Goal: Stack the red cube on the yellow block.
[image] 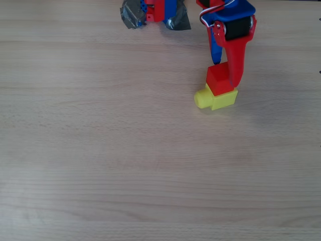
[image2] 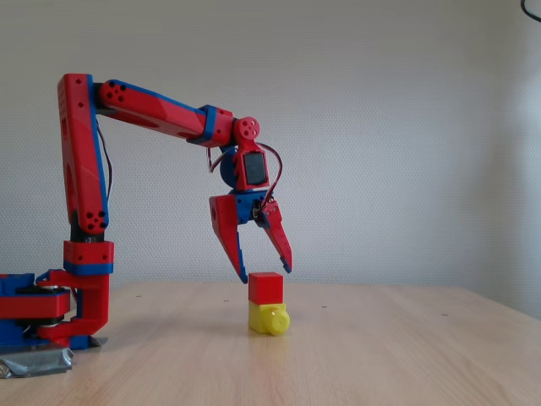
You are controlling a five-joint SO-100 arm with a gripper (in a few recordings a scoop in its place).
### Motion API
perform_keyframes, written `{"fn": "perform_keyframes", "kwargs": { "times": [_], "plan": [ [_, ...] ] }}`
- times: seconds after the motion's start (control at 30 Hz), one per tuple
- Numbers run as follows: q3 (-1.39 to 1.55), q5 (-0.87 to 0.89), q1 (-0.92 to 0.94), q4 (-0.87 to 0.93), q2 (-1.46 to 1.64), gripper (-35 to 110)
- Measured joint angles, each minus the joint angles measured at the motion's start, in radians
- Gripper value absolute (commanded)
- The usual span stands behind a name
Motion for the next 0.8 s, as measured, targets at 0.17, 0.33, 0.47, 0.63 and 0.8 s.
{"fn": "perform_keyframes", "kwargs": {
  "times": [0.17, 0.33, 0.47, 0.63, 0.8],
  "plan": [
    [-0.037, 0.0, 0.017, 0.032, 0.071, 28],
    [-0.114, 0.002, 0.046, 0.087, 0.127, 28],
    [-0.129, 0.002, 0.1, 0.149, 0.206, 27],
    [-0.066, -0.021, 0.192, 0.155, 0.379, 21],
    [0.153, -0.041, 0.262, 0.117, 0.546, 14]
  ]
}}
